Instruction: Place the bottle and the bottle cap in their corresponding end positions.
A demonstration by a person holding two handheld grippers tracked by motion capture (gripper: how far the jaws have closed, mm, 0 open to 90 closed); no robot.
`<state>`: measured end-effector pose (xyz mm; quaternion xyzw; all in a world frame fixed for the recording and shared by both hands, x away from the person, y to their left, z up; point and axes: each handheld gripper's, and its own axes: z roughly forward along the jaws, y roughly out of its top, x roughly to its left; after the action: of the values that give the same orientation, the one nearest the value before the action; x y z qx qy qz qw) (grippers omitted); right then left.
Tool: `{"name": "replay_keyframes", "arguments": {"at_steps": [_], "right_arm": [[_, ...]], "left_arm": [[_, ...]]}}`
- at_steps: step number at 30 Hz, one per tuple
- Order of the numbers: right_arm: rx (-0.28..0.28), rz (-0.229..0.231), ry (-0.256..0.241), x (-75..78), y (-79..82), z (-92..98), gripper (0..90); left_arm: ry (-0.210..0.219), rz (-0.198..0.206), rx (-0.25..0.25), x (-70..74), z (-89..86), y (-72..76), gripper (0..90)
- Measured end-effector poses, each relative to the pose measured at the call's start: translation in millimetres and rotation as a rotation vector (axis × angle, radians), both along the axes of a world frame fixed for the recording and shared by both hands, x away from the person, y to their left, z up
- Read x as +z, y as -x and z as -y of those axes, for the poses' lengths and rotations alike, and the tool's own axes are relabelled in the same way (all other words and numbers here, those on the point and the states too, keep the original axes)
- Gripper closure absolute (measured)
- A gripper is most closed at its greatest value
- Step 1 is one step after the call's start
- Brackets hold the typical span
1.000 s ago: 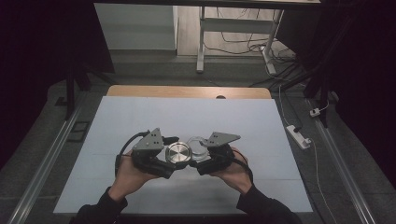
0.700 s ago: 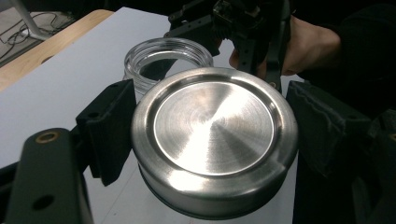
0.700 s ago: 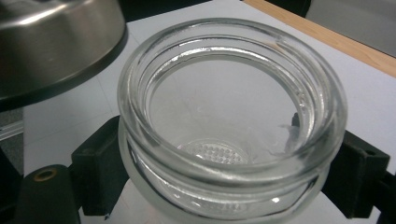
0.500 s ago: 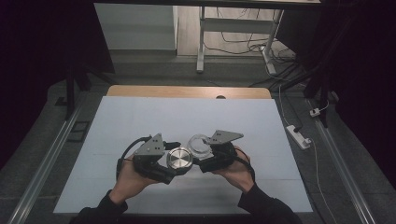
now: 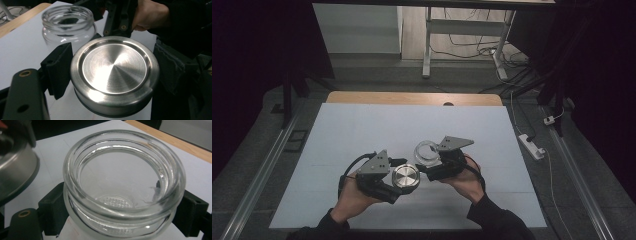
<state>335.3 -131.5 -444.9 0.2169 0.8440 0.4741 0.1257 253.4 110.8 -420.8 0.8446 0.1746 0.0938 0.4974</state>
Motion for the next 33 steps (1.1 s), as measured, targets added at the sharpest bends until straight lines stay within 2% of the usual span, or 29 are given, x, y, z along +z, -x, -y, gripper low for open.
{"name": "replay_keyframes", "arguments": {"at_steps": [8, 17, 28, 33], "right_arm": [[-0.017, 0.005, -0.006, 0.2, -11.0, 1.3, 14.9], [-0.029, 0.012, 0.005, -3.3, -22.8, -5.8, 14.9], [-0.043, 0.0, 0.017, -12.7, -35.9, -15.8, 14.9], [-0.05, 0.001, 0.019, -13.9, -43.0, -20.2, 14.9]], "left_arm": [[-0.003, -0.01, -0.015, -13.1, 6.8, 3.3, 20.4], [-0.015, -0.012, -0.03, -28.5, 14.6, 2.4, 20.4], [-0.018, -0.028, -0.013, -47.6, 19.4, -3.6, 20.4], [-0.034, -0.024, -0.016, -59.1, 23.4, -7.8, 20.4]]}}
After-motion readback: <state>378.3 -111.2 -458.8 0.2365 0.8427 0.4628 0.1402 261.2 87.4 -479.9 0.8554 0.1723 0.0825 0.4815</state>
